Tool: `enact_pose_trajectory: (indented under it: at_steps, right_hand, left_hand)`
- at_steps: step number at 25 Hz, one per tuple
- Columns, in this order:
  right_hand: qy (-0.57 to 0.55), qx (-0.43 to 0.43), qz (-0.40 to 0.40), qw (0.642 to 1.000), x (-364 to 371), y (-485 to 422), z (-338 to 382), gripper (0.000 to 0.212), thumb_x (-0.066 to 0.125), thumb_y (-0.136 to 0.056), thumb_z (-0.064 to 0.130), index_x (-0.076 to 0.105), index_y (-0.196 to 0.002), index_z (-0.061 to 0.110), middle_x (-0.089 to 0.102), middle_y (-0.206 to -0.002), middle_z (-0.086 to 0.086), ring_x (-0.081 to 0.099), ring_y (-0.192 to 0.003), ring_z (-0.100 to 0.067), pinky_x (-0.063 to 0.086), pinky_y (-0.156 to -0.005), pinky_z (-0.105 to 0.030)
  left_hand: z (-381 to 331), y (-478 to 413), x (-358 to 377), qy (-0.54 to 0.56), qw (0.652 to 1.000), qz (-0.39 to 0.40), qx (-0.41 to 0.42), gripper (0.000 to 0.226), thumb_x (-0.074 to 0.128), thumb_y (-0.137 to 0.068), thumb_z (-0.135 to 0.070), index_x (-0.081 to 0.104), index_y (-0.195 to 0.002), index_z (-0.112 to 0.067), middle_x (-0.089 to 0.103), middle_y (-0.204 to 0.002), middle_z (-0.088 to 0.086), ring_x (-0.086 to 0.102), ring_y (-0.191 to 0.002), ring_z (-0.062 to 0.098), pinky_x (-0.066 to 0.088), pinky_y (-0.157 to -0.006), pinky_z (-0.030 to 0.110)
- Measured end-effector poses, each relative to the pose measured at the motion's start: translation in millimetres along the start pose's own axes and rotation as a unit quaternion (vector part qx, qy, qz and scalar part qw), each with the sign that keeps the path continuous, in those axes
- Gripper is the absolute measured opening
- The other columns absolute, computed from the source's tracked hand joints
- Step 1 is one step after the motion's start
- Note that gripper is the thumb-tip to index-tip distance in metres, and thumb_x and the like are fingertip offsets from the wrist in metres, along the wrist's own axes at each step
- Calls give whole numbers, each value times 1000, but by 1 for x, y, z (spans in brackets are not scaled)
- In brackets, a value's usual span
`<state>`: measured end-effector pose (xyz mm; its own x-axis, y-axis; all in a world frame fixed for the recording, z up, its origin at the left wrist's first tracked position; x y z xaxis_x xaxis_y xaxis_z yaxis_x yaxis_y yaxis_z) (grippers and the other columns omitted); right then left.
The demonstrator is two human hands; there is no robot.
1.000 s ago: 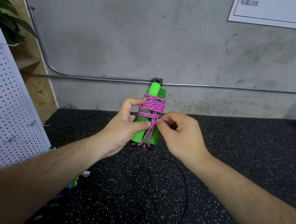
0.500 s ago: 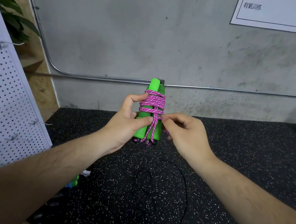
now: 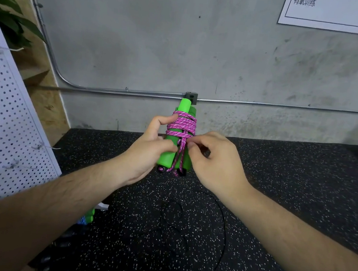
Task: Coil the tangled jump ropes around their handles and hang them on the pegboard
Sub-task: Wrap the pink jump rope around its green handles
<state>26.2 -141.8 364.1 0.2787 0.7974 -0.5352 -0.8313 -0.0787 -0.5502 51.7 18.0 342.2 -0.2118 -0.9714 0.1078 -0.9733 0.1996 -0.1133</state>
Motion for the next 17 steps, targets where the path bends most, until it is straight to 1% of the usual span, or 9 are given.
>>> enact_pose_trajectory:
  at_steps: [1,3,5,7,10,11,13,15,17]
  right_hand:
    - [36,-29,-13,999,-2,2,5,11,67,-91,28,74,-97,24,65,-84,8,59,-82,-10,50,-78,-31]
    - [121,-71,-30,990,-4,4,12,17,66,-89,43,68,-99,30,64,-80,10,59,-77,-13,48,-67,-31]
    - [201,-94,-28,975,-2,5,16,20,67,-84,46,65,-98,32,63,-79,9,60,-75,-17,43,-61,-28]
    - [232,-101,-21,967,2,5,17,21,69,-80,38,66,-99,29,64,-81,6,62,-76,-23,42,-62,-29]
    - [232,-48,-9,972,3,4,17,26,64,-81,35,69,-106,29,63,-90,3,62,-82,-24,47,-66,-32]
    - [235,-30,-4,972,4,4,17,27,62,-83,35,68,-109,29,61,-93,4,61,-84,-23,47,-65,-31]
    - [250,-15,15,968,7,4,18,27,57,-88,34,65,-113,28,56,-100,4,60,-87,-22,43,-63,-30]
    - [262,-11,37,964,8,2,19,26,52,-92,34,63,-114,26,53,-106,4,60,-90,-23,40,-65,-31]
    - [267,-1,42,963,5,-2,17,23,51,-94,33,64,-109,23,54,-105,4,60,-88,-23,38,-65,-30]
  left_hand:
    - [0,-1,1,31,999,10,-8,65,51,-76,4,55,-130,-32,64,-111,26,62,-93,32,53,-82,42]
    - [-2,-1,5,74,997,33,-14,66,36,-81,11,54,-132,-26,61,-123,30,61,-101,33,56,-81,40]
    - [-3,-1,7,64,997,42,-12,68,28,-87,16,53,-134,-25,62,-121,30,61,-95,30,55,-73,34]
    - [-2,-2,7,39,999,36,-9,66,33,-88,13,55,-133,-29,61,-121,32,58,-96,31,54,-78,37]
    - [1,-4,8,-5,1000,13,3,65,47,-80,-2,59,-129,-43,55,-127,38,56,-102,34,46,-98,54]
    - [1,-5,8,-27,1000,0,10,66,48,-78,-6,58,-128,-48,55,-126,39,56,-99,34,46,-96,56]
    - [1,-6,9,-58,998,-20,20,65,48,-81,-8,55,-127,-52,59,-111,36,53,-88,30,43,-83,47]
    - [3,-7,12,-84,996,-24,22,62,45,-90,-5,52,-128,-53,56,-93,22,49,-76,25,39,-72,39]
    - [7,-5,14,-119,993,-18,21,59,46,-89,-12,50,-129,-56,52,-90,15,47,-70,24,39,-65,38]
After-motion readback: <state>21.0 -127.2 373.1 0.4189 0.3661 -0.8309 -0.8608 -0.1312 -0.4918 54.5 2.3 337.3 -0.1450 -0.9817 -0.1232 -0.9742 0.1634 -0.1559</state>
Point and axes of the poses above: each hand's wrist, its own y-axis away from the middle knuckle, its own x-axis out of the palm, z = x × y, the point moved 4 cm from there along -y, towards the middle knuckle
